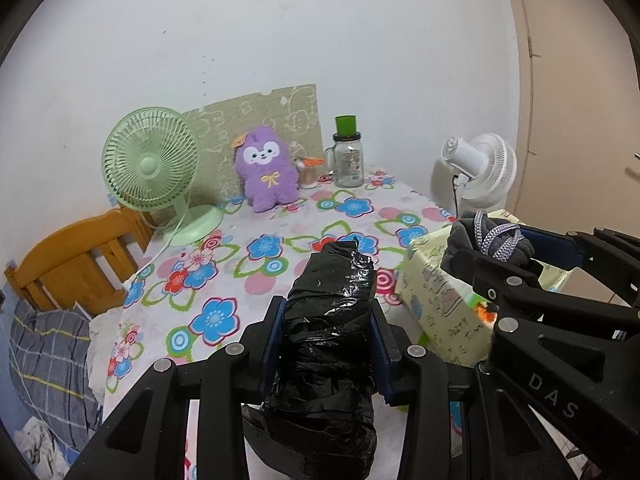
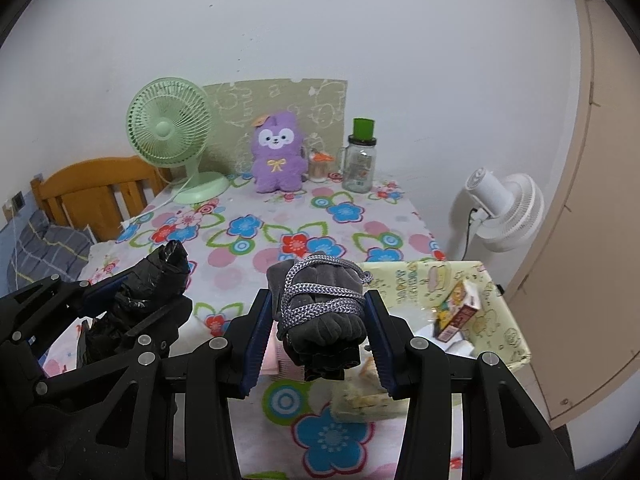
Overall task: Organize soft objects
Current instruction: 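Carry the black item with the left tool while the right tool carries the grey hat over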
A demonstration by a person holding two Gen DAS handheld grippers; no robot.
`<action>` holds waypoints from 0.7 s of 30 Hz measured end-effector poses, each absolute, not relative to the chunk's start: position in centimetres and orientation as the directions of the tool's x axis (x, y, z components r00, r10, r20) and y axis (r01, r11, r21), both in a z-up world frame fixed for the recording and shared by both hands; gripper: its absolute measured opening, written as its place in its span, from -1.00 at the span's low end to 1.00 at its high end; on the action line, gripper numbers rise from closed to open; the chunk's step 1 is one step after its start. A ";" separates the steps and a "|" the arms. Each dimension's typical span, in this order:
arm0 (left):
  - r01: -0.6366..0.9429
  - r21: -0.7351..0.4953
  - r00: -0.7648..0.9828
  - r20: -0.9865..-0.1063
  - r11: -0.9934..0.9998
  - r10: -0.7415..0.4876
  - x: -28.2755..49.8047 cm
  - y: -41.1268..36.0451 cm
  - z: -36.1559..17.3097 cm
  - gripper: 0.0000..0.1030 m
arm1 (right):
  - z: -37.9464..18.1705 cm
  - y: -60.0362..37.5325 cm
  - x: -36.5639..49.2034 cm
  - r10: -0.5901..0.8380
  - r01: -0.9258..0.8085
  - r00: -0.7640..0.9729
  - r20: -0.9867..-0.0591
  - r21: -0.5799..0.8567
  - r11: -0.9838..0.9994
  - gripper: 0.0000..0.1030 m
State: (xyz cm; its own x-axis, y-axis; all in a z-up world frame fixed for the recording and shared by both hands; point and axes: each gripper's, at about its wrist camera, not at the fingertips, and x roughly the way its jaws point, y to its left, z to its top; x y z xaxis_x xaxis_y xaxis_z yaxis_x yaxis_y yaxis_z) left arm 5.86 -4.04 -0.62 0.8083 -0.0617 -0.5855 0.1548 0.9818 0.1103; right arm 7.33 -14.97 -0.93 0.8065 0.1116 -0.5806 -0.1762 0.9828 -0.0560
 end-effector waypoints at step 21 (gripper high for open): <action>0.223 0.119 0.801 -0.588 0.968 -0.112 8.6 -10.0 -0.4 -0.23 | -0.4 -20.9 9.2 0.049 -0.097 0.819 -0.572 -0.054 0.994 -0.05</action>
State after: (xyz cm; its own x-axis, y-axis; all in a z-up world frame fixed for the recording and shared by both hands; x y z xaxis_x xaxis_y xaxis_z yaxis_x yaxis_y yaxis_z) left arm 8.56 -10.00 -0.36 0.8008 -0.1125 -0.5883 0.2231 0.9675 0.1187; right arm 9.16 -20.90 -0.39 0.8189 0.0489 -0.5718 -0.0967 0.9939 -0.0535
